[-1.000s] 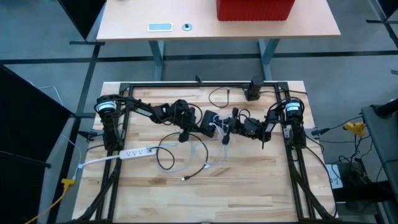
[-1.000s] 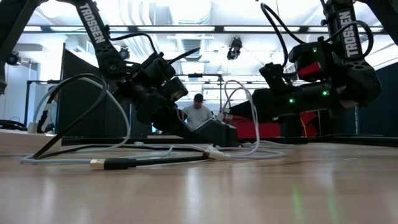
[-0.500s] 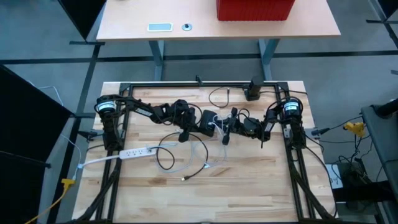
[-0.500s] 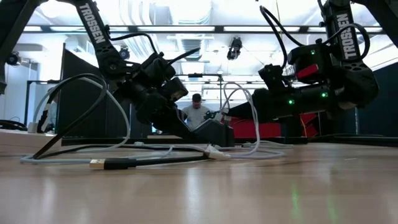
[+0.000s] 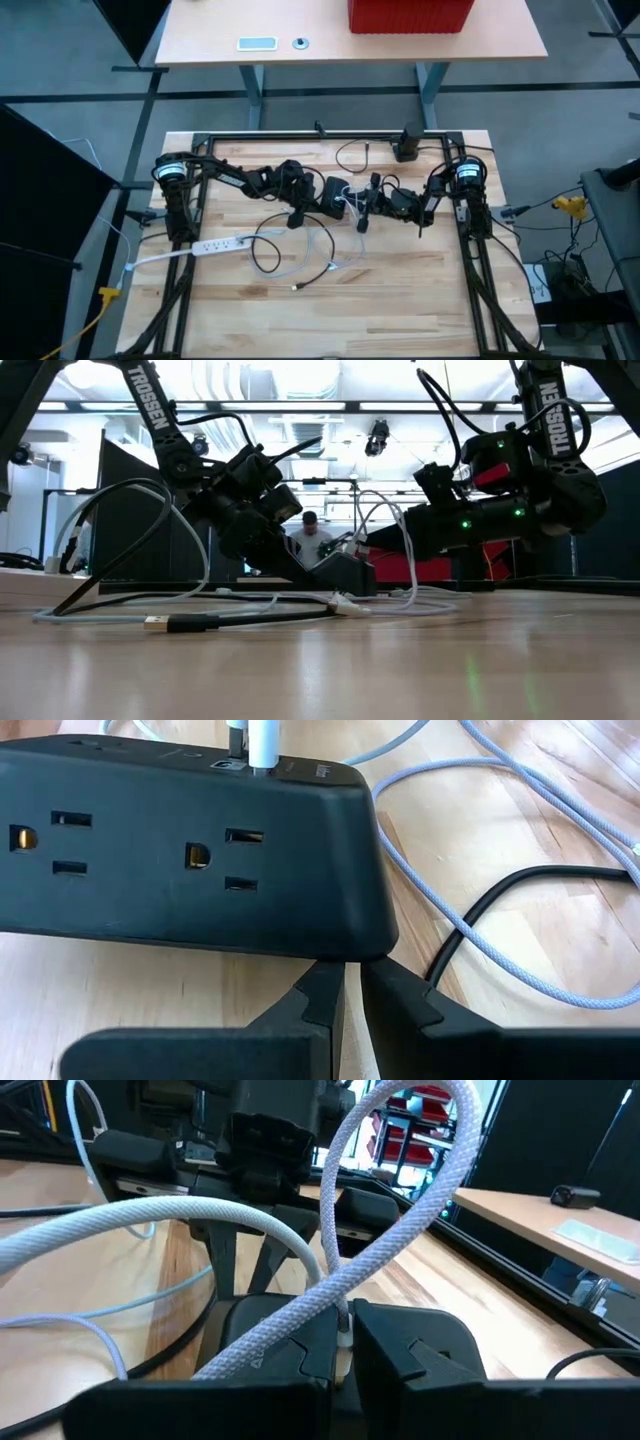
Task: Insert USB
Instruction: Insert the purple charger cable into the black outlet extension
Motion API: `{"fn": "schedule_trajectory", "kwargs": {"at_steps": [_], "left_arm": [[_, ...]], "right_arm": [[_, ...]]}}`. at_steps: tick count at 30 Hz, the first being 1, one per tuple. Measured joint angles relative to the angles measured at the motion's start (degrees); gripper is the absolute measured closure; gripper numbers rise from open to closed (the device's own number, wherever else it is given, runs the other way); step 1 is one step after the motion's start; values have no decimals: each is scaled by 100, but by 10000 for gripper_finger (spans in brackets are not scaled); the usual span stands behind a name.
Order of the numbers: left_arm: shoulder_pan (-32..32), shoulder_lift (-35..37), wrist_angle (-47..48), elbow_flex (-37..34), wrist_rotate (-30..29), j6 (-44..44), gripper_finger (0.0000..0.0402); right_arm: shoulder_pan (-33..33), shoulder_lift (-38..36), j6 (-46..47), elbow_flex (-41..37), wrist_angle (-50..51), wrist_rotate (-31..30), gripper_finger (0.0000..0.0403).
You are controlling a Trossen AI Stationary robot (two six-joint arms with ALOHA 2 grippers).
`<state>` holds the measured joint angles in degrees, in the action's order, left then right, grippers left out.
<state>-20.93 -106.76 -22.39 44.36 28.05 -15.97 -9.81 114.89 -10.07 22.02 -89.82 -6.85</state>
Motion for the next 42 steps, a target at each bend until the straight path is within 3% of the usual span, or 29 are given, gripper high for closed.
{"fn": "schedule_trajectory", "kwargs": {"at_steps": [7,37,42], "left_arm": [[0,2,52,0,0,0,377],[-4,18,217,4,-72,0,377],[-11,214,651,5,-619,0,377]], "right_arm": [[-98,0,0,0,-4,264,394],[-199,247,375,11,-5,284,392],[-199,241,559,-3,165,240,335]]}}
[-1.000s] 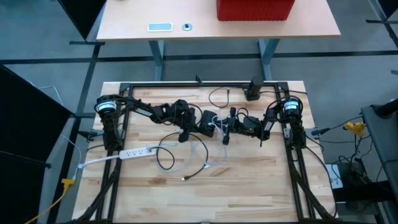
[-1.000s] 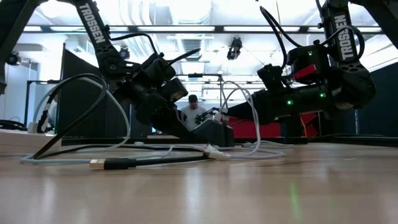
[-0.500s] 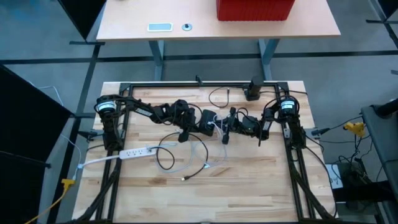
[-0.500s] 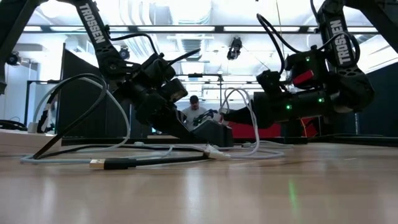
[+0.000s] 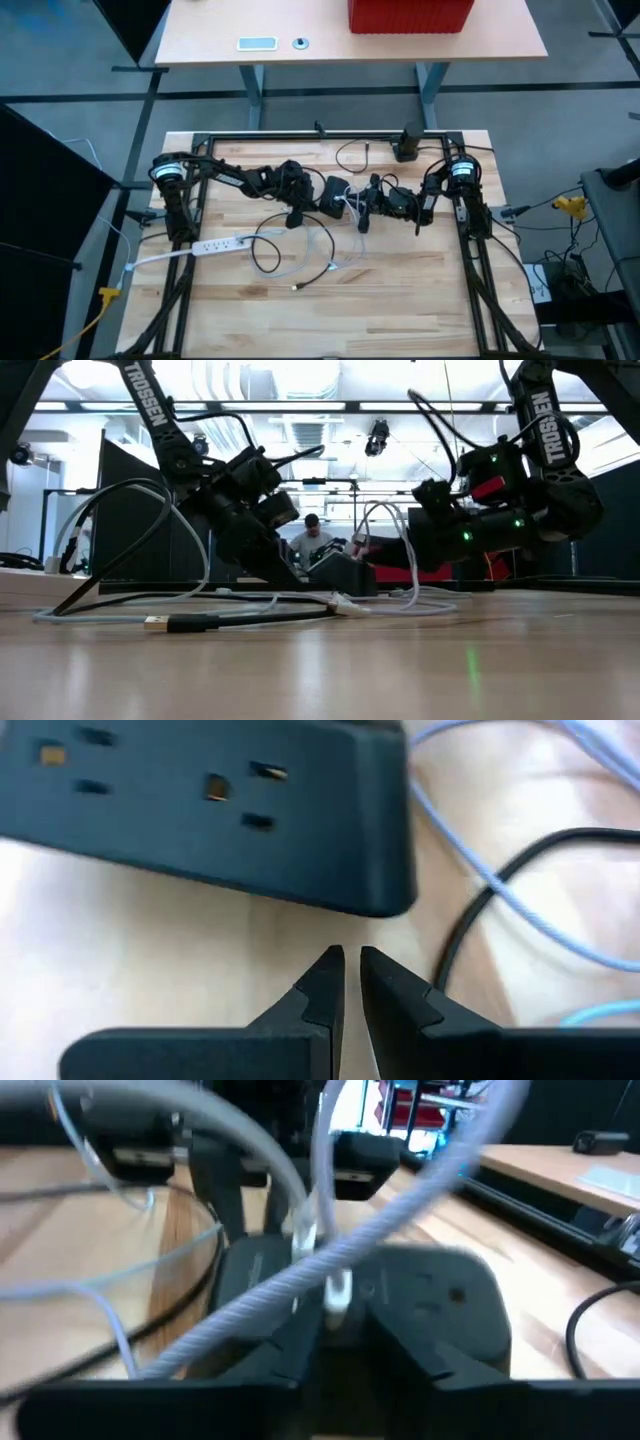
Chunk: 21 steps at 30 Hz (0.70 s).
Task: Insert USB
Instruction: Insert the purple charger cable into the black outlet extension, then move the black outlet extension to the bottom right of the table
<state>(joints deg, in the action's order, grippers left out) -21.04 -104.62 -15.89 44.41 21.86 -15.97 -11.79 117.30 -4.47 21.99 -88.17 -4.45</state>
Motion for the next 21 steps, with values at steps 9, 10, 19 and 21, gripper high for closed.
{"fn": "schedule_trajectory", "kwargs": {"at_steps": [9,10,19,21], "left_arm": [[-2,360,413,1,-158,66,377],[-2,400,440,-1,-170,64,377],[33,508,391,-1,-189,66,377],[37,508,392,-1,-187,66,377]], "right_arm": [[28,-461,141,3,768,2,232],[39,-607,90,3,1020,2,226],[68,-2575,-428,88,3742,-2,189],[68,-2998,-596,230,4601,-4,181]]}}
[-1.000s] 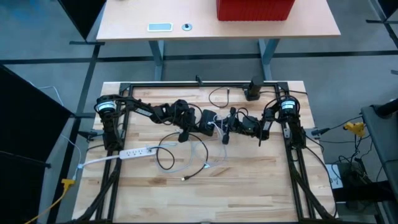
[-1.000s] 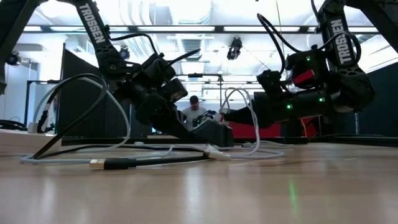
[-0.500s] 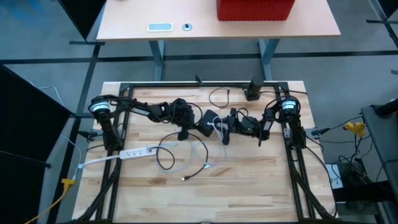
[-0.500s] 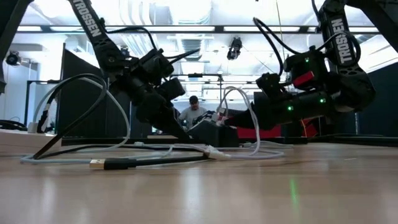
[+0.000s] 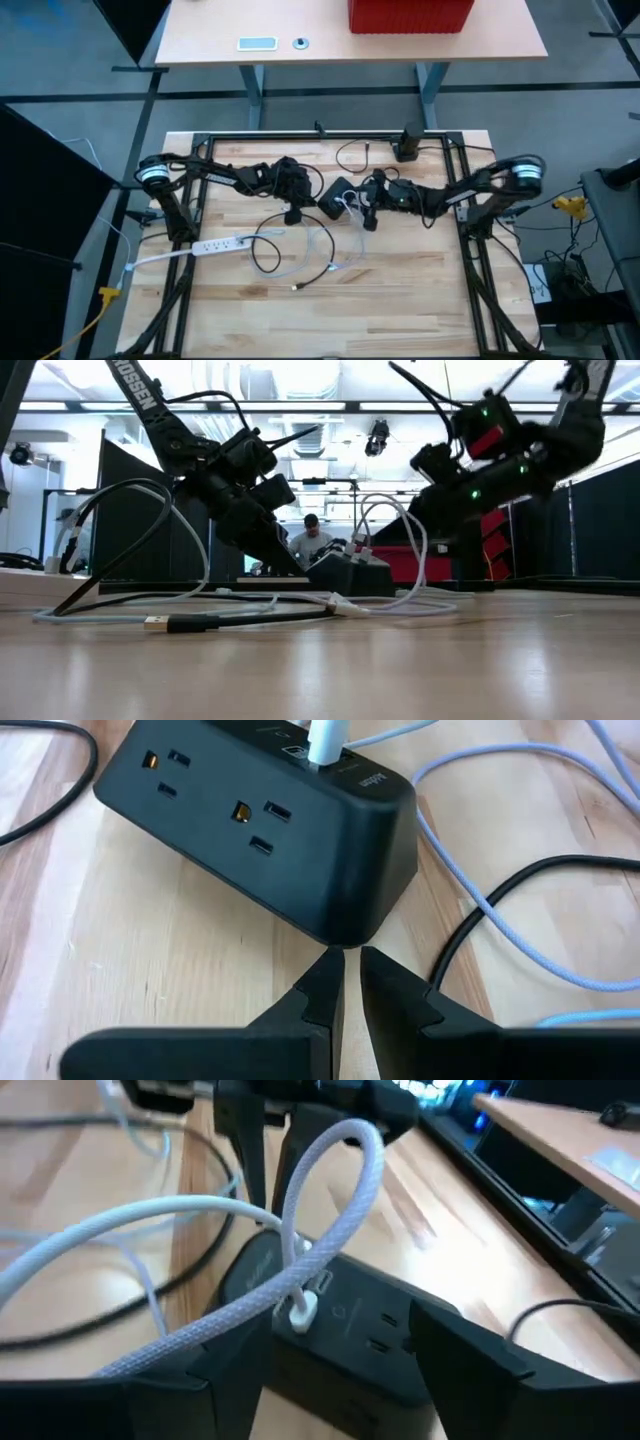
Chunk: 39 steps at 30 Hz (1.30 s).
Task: Insert USB
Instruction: Move the black outlet extension to the bottom right of the table
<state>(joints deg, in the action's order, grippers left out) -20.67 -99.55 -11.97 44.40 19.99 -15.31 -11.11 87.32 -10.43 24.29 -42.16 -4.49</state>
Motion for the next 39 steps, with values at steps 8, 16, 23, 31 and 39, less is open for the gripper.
{"fn": "schedule_trajectory", "kwargs": {"at_steps": [8,16,23,31,39], "left_arm": [[4,104,69,-6,4,0,377],[17,813,492,-9,7,-69,377],[37,1498,704,-9,1,-326,377],[35,2383,750,-9,-11,-543,377],[42,3378,1345,-9,-9,-419,377]], "right_arm": [[-9,-921,-1062,1028,3643,-115,156],[-13,-860,-1880,2271,6381,-1188,169],[-15,-764,-1649,2991,6981,-2221,182],[-207,-729,301,3883,5993,-1358,201],[-825,655,849,4719,6255,757,281]]}}
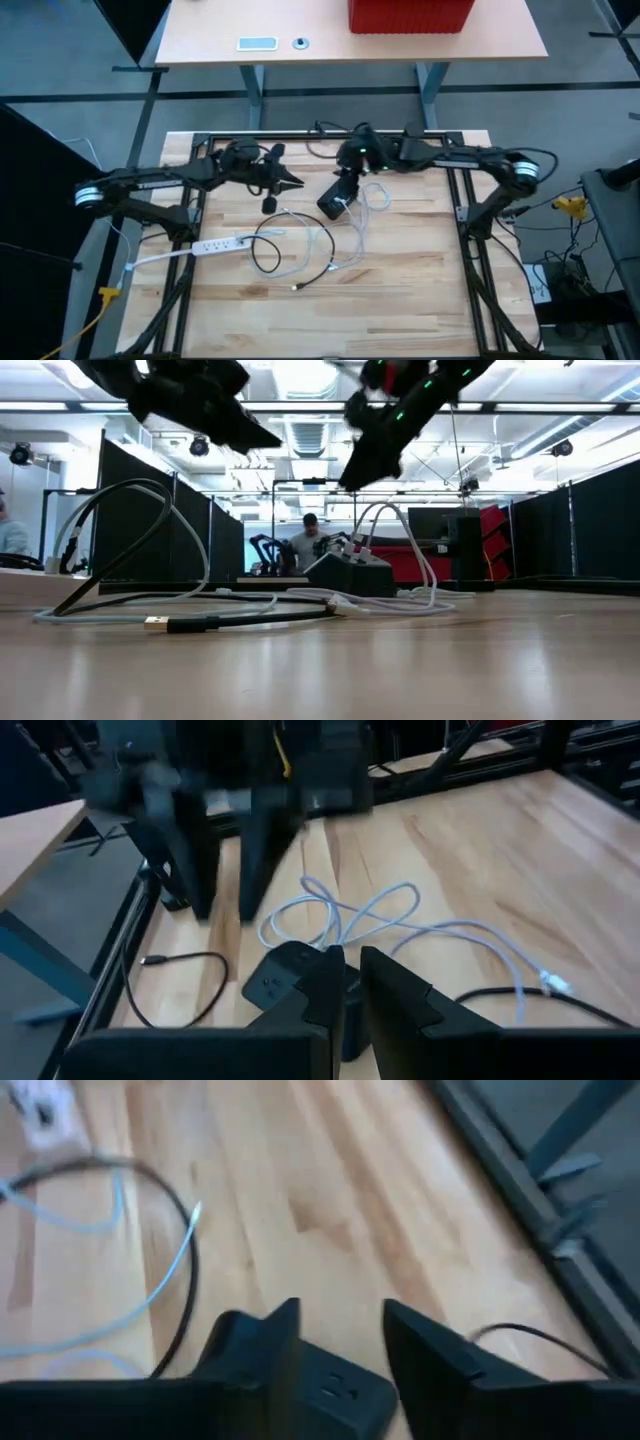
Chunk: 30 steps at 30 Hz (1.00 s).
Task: Insert USB
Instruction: Move the black outlet extension to the bottom right of the table
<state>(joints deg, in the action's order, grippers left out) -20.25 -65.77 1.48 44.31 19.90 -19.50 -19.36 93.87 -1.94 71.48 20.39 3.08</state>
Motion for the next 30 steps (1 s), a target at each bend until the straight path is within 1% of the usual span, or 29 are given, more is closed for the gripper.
{"fn": "schedule_trajectory", "kwargs": {"at_steps": [4,5,6,10,12,14,17,19,25,30], "left_arm": [[123,376,360,-93,12,146,377],[168,429,346,-129,16,182,377],[203,476,294,-164,16,188,377],[264,585,159,-248,15,181,377],[264,598,129,-264,16,182,377],[264,598,108,-269,14,181,377],[264,598,95,-278,14,198,377],[269,594,95,-280,15,200,377],[271,594,159,-280,14,227,377],[271,592,243,-289,14,249,377]], "right_arm": [[-99,666,-333,187,35,39,369],[-134,813,-366,230,55,39,386],[-155,953,-390,285,88,41,394],[-232,1439,-418,678,359,39,387],[-249,1691,-436,909,565,59,390],[-280,1941,-404,1175,956,197,399],[-283,2212,-281,1556,1495,473,399],[-281,2275,-262,1665,1701,491,401],[-199,2318,-102,1663,2184,489,402],[119,2298,-7,1618,2452,510,402]]}}
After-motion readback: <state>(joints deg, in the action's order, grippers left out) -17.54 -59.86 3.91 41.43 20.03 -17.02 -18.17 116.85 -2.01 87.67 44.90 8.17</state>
